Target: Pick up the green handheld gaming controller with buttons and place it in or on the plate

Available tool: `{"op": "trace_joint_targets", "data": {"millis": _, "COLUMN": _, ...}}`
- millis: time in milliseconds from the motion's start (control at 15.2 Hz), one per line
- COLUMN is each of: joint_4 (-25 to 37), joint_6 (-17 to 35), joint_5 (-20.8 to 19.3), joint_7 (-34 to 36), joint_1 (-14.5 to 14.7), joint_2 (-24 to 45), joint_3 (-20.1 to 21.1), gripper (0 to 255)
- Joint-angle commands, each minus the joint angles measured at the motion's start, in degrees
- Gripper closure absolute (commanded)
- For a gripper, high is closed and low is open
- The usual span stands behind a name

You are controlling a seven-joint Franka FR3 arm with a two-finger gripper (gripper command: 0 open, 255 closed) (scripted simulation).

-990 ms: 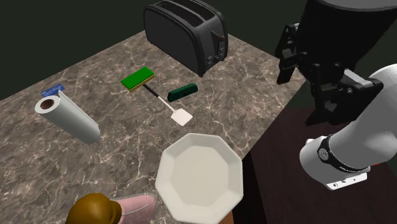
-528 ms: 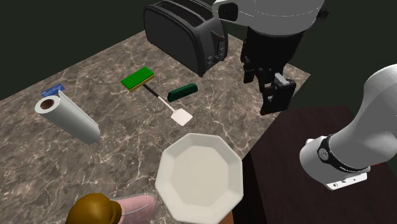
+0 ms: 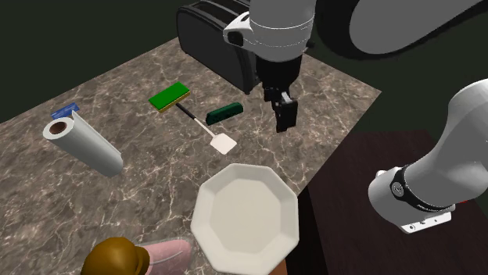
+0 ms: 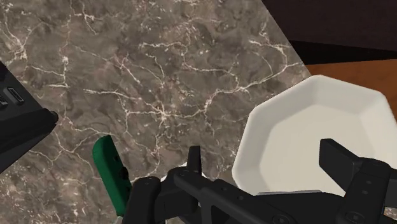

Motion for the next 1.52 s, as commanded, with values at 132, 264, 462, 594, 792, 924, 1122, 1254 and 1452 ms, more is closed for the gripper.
{"op": "trace_joint_targets", "data": {"millis": 132, "joint_4": 2.2, "joint_6": 6.7, "joint_5": 0.7, "joint_7": -4.3, "joint_1": -0.4, "joint_2": 7.8, "joint_3": -3.0, "gripper": 0}}
{"op": "trace_joint_targets", "data": {"millis": 264, "joint_4": 4.0, "joint_6": 9.6, "joint_5": 1.8, "joint_7": -6.6, "joint_1": -0.6, "joint_2": 12.1, "joint_3": -4.3, "gripper": 0}}
{"op": "trace_joint_targets", "data": {"millis": 462, "joint_4": 7.2, "joint_6": 13.5, "joint_5": 4.3, "joint_7": -10.5, "joint_1": -0.9, "joint_2": 18.8, "joint_3": -5.9, "gripper": 0}}
{"op": "trace_joint_targets", "data": {"millis": 594, "joint_4": 9.8, "joint_6": 15.6, "joint_5": 6.5, "joint_7": -13.3, "joint_1": -1.4, "joint_2": 23.3, "joint_3": -6.6, "gripper": 0}}
{"op": "trace_joint_targets", "data": {"millis": 792, "joint_4": 14.2, "joint_6": 18.2, "joint_5": 10.1, "joint_7": -17.4, "joint_1": -2.7, "joint_2": 30.1, "joint_3": -6.8, "gripper": 0}}
{"op": "trace_joint_targets", "data": {"millis": 924, "joint_4": 17.6, "joint_6": 19.5, "joint_5": 12.6, "joint_7": -20.1, "joint_1": -3.9, "joint_2": 34.7, "joint_3": -6.6, "gripper": 0}}
{"op": "trace_joint_targets", "data": {"millis": 1122, "joint_4": 23.2, "joint_6": 20.7, "joint_5": 16.0, "joint_7": -23.7, "joint_1": -6.1, "joint_2": 41.4, "joint_3": -5.7, "gripper": 0}}
{"op": "trace_joint_targets", "data": {"millis": 1254, "joint_4": 24.2, "joint_6": 21.5, "joint_5": 16.9, "joint_7": -24.4, "joint_1": -6.8, "joint_2": 43.1, "joint_3": -5.3, "gripper": 0}}
{"op": "trace_joint_targets", "data": {"millis": 1452, "joint_4": 24.0, "joint_6": 23.3, "joint_5": 17.7, "joint_7": -25.0, "joint_1": -7.1, "joint_2": 44.8, "joint_3": -4.8, "gripper": 0}}
